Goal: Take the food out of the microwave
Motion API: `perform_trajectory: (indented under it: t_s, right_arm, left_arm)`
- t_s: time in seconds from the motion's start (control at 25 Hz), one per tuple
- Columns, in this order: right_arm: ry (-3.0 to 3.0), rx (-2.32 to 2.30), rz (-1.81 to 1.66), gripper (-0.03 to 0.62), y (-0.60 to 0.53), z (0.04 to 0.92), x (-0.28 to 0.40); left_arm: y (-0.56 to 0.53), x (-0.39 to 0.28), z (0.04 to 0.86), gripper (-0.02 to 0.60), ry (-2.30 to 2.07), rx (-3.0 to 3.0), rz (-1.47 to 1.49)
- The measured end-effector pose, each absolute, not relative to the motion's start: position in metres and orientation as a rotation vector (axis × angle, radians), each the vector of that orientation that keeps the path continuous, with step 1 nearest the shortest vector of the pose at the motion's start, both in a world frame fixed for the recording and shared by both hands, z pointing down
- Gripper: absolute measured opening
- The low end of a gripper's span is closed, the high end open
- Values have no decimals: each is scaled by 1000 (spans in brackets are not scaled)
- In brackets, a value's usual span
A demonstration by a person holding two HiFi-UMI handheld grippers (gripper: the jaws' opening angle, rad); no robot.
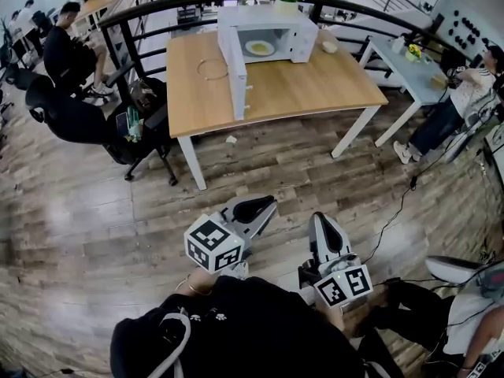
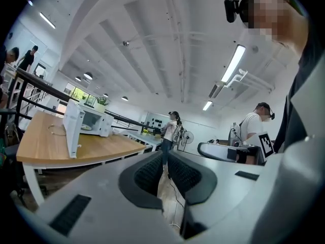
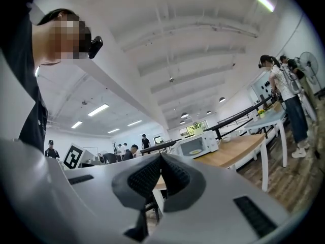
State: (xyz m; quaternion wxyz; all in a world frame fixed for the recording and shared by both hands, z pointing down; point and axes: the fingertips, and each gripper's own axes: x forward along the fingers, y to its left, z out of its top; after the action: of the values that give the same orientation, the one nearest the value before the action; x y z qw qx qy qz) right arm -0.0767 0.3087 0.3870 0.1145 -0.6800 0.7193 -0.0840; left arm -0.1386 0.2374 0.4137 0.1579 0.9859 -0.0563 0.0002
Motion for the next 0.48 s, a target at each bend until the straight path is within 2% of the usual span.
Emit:
perform_trajectory:
  t_s: [0.48]
  right_arm:
    - [2167,-1938,-332,0,206,401,-48]
  left_arm:
    - [145,-128,434,31,-285,2770,43]
